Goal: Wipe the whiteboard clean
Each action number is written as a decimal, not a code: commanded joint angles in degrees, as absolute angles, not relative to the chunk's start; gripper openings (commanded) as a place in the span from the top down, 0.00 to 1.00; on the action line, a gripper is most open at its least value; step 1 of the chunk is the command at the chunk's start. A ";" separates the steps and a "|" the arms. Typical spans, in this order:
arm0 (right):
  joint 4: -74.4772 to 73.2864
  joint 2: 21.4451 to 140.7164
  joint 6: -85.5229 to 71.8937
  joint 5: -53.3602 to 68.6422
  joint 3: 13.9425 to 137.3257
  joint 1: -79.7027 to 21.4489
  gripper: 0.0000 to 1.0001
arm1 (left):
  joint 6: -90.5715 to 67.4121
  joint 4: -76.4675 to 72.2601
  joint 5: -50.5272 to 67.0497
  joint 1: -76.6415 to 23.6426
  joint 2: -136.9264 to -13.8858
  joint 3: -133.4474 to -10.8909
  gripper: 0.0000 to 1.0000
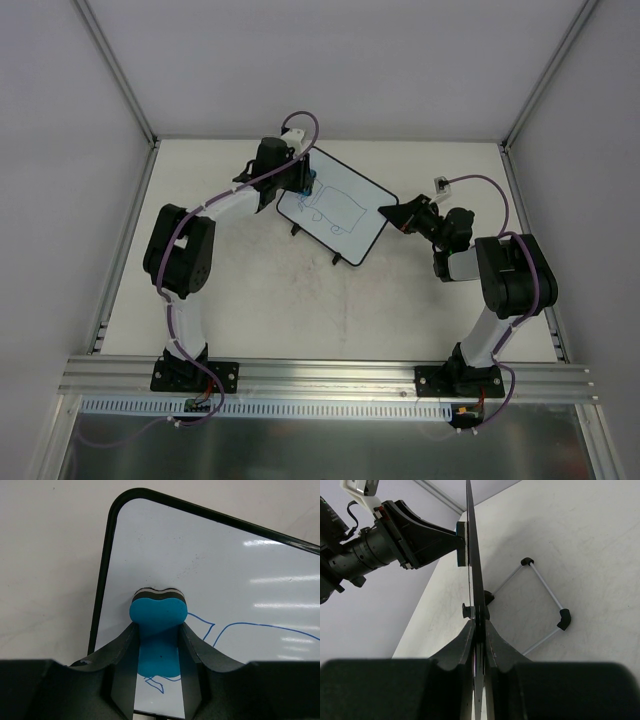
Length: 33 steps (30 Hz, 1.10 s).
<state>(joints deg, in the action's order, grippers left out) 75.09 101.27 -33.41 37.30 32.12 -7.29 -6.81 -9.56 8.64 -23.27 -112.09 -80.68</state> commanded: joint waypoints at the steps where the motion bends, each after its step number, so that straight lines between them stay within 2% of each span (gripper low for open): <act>1: 75.50 100.81 -30.59 37.26 32.78 -8.17 0.88 | -6.94 -16.52 7.30 -23.47 -110.39 -77.44 1.00; 12: 75.41 100.99 -30.50 37.35 32.87 -8.09 0.88 | -8.08 -19.34 5.19 -23.12 -111.27 -76.73 1.00; 22: 75.41 101.25 -30.67 37.53 33.13 -8.17 0.89 | -10.90 -21.18 11.95 -23.38 -111.71 -76.03 1.00; 33: 75.41 101.60 -30.76 37.53 33.40 -8.26 0.89 | -5.90 -22.41 11.87 -29.26 -110.30 -74.18 1.00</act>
<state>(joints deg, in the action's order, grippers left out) 74.63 101.27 -33.45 37.36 32.12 -7.64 -8.23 -20.88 8.71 -24.88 -111.83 -75.13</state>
